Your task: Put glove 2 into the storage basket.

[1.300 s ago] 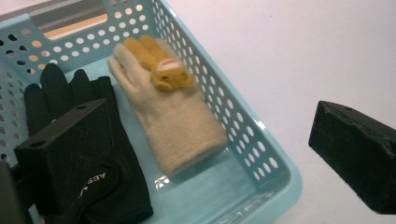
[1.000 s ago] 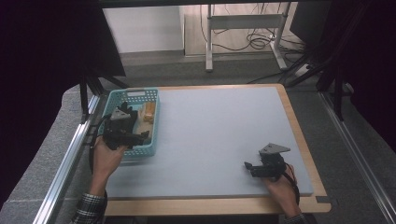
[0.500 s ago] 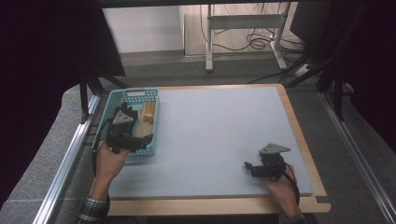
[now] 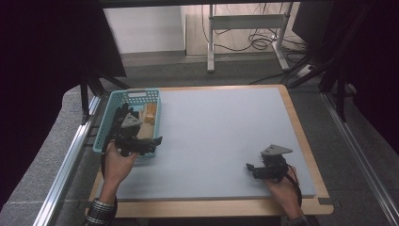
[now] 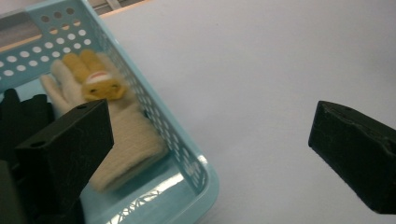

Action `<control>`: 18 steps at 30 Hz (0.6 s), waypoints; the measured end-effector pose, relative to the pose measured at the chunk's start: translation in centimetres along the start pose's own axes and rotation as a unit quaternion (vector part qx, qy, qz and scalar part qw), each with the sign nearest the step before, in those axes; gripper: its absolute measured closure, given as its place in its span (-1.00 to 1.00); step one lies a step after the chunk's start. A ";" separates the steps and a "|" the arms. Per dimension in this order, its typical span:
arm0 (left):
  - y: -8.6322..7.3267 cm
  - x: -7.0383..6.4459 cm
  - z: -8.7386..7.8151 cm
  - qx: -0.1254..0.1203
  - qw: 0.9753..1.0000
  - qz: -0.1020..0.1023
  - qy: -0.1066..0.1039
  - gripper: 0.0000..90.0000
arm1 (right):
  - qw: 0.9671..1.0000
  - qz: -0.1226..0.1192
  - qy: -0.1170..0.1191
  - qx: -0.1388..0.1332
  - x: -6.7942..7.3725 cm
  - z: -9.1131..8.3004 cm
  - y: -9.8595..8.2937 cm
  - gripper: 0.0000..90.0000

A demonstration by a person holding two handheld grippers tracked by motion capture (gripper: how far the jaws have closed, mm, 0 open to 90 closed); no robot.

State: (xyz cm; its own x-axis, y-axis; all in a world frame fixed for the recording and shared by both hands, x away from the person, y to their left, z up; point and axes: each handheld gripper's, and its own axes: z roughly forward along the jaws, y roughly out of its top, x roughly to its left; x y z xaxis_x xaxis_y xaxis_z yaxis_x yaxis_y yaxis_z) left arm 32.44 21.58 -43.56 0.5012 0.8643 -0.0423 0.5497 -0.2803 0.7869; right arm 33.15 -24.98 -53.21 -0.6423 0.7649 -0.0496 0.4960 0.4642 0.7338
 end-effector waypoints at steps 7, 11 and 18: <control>0.2 -0.9 0.8 -0.002 1.000 0.003 -0.012 -0.99 | 1.000 0.000 0.000 0.000 0.0 0.0 0.0 -0.55; 0.2 -1.4 1.4 -0.001 1.000 0.009 -0.015 -0.99 | 1.000 0.000 0.000 -0.001 0.0 0.0 0.0 -0.55; 0.5 -2.3 2.4 -0.002 1.000 0.010 -0.027 -0.99 | 1.000 0.000 0.000 -0.001 0.0 0.0 0.0 -0.56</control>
State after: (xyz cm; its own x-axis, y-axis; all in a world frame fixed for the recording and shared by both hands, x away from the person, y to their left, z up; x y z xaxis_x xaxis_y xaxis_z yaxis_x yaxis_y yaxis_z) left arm 33.12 18.46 -44.56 0.5475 0.8348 -0.0586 0.5367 -0.2966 0.7899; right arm 33.15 -24.98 -53.21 -0.6418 0.7653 -0.0497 0.4956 0.4633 0.7346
